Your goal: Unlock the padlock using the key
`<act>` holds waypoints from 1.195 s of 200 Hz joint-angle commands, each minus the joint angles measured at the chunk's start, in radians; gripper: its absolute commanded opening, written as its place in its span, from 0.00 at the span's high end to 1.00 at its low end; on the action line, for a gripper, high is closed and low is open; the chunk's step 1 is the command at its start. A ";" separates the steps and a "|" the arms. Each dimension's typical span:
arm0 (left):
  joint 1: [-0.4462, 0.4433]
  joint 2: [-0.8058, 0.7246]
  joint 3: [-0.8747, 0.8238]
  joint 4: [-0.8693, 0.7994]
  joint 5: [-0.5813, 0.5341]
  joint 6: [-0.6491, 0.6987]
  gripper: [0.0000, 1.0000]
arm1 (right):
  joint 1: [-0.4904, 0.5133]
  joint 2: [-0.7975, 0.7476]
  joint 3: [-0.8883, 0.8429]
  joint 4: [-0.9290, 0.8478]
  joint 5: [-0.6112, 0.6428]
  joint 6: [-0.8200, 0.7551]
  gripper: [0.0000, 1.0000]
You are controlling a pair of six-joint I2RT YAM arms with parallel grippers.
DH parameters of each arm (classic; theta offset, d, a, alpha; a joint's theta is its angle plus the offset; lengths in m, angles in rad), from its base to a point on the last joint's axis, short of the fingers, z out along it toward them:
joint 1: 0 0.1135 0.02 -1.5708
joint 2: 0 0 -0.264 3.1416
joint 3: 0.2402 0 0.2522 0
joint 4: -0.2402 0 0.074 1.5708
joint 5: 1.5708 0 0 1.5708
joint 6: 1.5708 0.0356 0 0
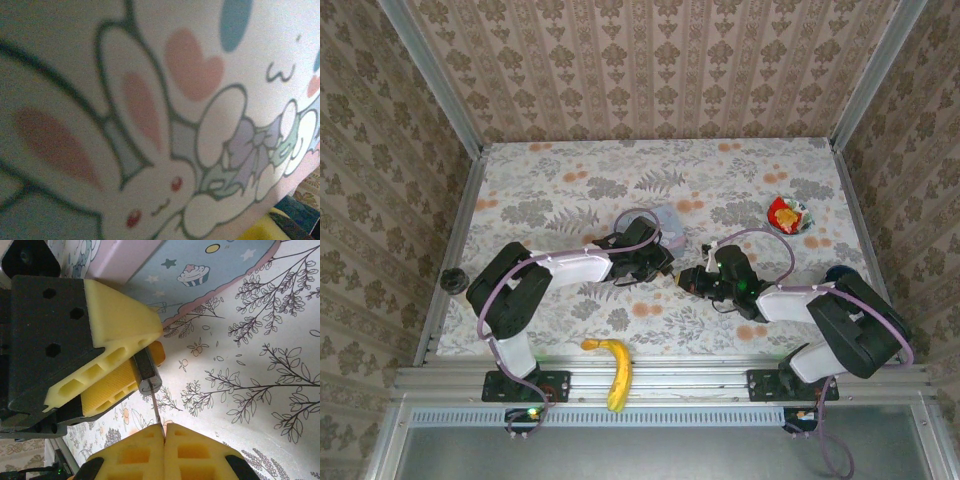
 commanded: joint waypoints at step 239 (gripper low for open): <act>-0.040 0.023 0.008 -0.084 0.100 -0.147 0.90 | 0.178 -0.087 -0.066 0.093 0.372 0.005 1.00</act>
